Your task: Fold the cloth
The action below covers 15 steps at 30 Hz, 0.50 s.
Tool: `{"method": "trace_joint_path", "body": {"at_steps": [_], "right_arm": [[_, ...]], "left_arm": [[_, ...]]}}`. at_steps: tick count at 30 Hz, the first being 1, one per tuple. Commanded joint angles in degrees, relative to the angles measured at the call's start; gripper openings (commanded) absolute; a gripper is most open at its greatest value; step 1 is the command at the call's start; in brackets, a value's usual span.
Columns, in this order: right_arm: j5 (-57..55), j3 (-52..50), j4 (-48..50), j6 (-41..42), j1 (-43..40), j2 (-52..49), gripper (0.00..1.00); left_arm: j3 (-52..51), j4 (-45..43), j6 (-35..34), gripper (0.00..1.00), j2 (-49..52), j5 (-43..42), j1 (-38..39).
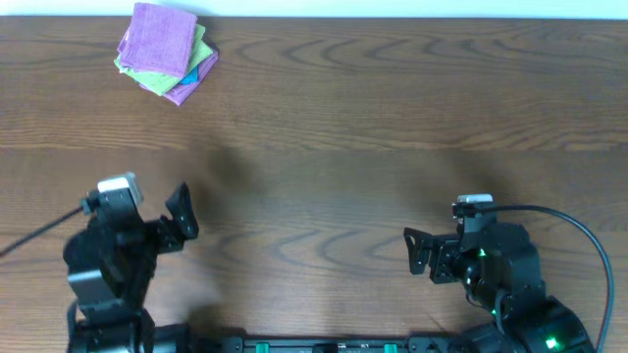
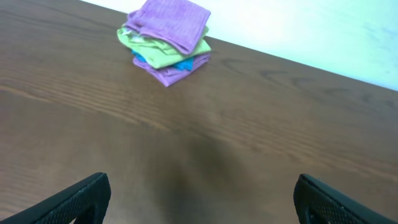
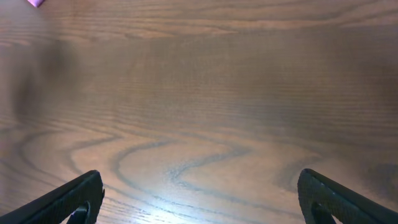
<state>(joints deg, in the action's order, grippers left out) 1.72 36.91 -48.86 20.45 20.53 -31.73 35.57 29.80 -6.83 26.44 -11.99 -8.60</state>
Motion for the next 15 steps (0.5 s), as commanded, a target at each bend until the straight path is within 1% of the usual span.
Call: {"method": "trace_joint_path", "body": {"at_steps": [1,4,9,15], "right_arm": [[0.2,-0.1,-0.1,0.7,-0.3,0.2,0.99],[0.2,-0.1,-0.1,0.7,-0.3,0.2,0.99],[0.2,-0.1,-0.1,0.7,-0.3,0.2,0.99],[0.2,-0.1,-0.1,0.7,-0.3,0.2,0.99]], "left_arm": [[-3.4,-0.3,1.1,0.95,-4.5,4.6,1.5],[-6.3,-0.3,1.8,0.95,-8.2,6.1,3.0],[-11.3,0.0,4.5,0.95,-14.2,6.3,4.9],[-16.7,0.9,4.7,0.95,-20.8,6.2,4.9]]}}
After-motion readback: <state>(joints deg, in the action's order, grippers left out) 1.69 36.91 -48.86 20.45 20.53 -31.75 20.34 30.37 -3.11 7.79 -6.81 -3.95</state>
